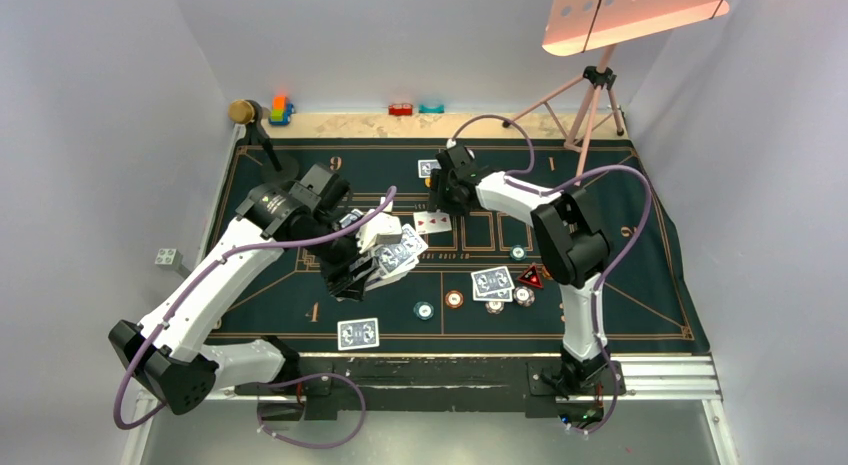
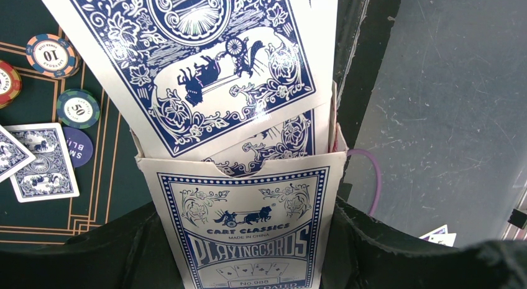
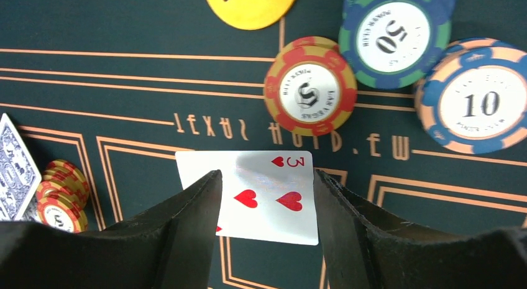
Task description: Distribute texas hold em gaming equipment
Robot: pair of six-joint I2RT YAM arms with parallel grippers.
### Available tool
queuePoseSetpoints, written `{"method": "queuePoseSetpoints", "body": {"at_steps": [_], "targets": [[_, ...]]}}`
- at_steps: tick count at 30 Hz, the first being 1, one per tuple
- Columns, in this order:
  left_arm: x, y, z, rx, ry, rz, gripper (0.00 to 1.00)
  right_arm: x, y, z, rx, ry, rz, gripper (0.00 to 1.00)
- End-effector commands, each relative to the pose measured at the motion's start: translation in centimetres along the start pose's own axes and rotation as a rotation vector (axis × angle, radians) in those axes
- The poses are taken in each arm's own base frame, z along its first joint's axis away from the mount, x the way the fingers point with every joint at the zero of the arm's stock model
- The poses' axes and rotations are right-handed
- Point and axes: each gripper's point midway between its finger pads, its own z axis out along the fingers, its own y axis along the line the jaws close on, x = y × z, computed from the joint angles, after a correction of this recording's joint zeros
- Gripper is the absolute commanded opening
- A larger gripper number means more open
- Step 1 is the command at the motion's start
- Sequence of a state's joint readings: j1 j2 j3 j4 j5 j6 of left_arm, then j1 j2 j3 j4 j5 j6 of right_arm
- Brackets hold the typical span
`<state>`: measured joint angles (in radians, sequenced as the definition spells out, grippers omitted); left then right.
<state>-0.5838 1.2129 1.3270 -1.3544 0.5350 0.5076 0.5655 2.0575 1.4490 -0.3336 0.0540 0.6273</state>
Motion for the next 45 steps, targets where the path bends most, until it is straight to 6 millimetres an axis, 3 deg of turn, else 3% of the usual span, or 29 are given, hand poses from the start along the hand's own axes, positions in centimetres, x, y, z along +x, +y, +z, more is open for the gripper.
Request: {"method": "queuePoseSetpoints", "body": {"at_steps": [1, 4, 6, 11, 14, 22, 26, 33, 39, 45], "targets": [[-0.9, -0.1, -0.4, -0.003, -0.035, 0.014, 0.0, 2.5, 3.0, 0.9, -0.064, 0.077, -0.003, 0.59], [-0.7, -0.1, -0.3, -0.003, -0.03, 0.013, 0.0, 1.9, 3.7, 0.3, -0.078, 0.074, -0.009, 0.59], [-0.6, -0.1, -0.3, -0.003, -0.028, 0.012, 0.0, 0.5, 3.9, -0.9, -0.084, 0.041, -0.015, 0.59], [-0.7, -0.1, -0.2, -0.002, -0.031, 0.016, 0.0, -2.9, 5.6, -6.3, -0.157, -0.035, -0.035, 0.64], [-0.7, 0.0, -0.2, -0.002, -0.032, 0.016, 0.0, -4.0, 5.9, -9.9, -0.197, -0.065, -0.046, 0.72], [-0.4, 0.3, 0.3, -0.005, -0.024, 0.013, 0.0, -3.7, 5.5, -19.1, -0.436, -0.096, -0.043, 0.88], [-0.3, 0.6, 0.6, -0.01, -0.015, 0.013, 0.0, -1.9, 6.5, -22.9, -0.621, -0.066, -0.066, 0.9], [-0.8, 1.4, 1.0, -0.018, -0.012, 0.012, 0.0, 2.2, 9.3, -26.2, -0.908, 0.026, -0.087, 0.93], [-1.2, 2.2, 1.7, -0.02, -0.001, 0.006, 0.0, 2.9, 10.4, -28.1, -0.993, 0.044, -0.097, 0.95], [-1.8, 2.6, 1.8, -0.018, -0.005, 0.006, 0.0, 3.9, 11.3, -28.2, -1.026, 0.082, -0.107, 0.96]]}}
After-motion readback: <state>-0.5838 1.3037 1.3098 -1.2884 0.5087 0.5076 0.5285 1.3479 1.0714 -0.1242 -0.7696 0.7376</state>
